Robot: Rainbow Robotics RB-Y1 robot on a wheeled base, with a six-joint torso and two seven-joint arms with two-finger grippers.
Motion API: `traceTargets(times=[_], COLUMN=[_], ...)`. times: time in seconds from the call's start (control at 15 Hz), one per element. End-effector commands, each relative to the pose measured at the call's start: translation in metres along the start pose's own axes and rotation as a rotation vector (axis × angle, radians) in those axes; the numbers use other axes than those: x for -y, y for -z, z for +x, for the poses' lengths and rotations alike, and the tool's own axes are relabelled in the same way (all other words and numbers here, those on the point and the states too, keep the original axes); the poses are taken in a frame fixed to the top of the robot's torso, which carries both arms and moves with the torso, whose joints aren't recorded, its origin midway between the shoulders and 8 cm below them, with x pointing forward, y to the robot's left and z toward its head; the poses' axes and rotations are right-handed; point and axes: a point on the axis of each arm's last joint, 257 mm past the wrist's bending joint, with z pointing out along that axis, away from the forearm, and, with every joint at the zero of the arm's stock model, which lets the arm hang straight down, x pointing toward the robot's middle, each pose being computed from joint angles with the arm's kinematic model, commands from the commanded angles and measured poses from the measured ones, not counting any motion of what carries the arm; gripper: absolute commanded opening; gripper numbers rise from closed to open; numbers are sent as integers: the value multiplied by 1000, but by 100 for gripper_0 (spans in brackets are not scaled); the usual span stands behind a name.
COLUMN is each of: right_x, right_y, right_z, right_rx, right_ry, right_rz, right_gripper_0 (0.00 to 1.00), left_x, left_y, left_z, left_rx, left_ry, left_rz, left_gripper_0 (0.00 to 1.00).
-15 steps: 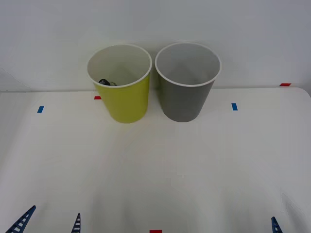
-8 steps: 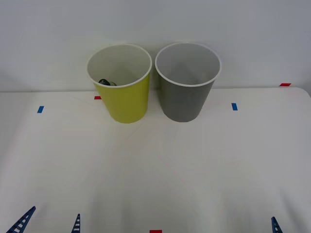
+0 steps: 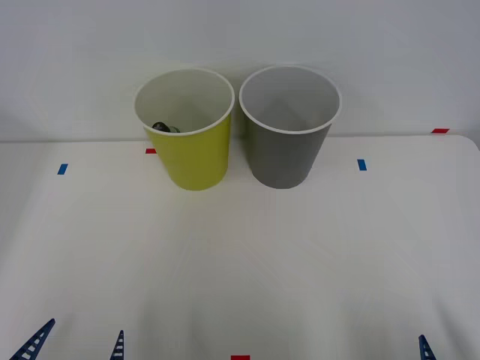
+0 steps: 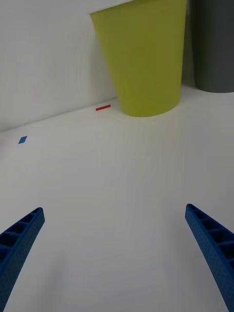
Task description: Put cans in the gray bin and PET bottles in the light green bin.
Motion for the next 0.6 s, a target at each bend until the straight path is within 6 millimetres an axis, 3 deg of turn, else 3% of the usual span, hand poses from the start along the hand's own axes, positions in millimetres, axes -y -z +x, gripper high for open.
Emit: traceTargets(times=[0.07,0.6], right_x=[0,0], right_y=[0,0], right_z=[0,0], right_rx=[0,0], right_ry=[0,0], right_rz=[0,0], right_gripper_0=[100,100], left_x=[0,0], left_y=[0,0], left_z=[0,0], left_rx=[0,0], left_ry=[0,0], left_rz=[0,0], left_gripper_0=[100,100])
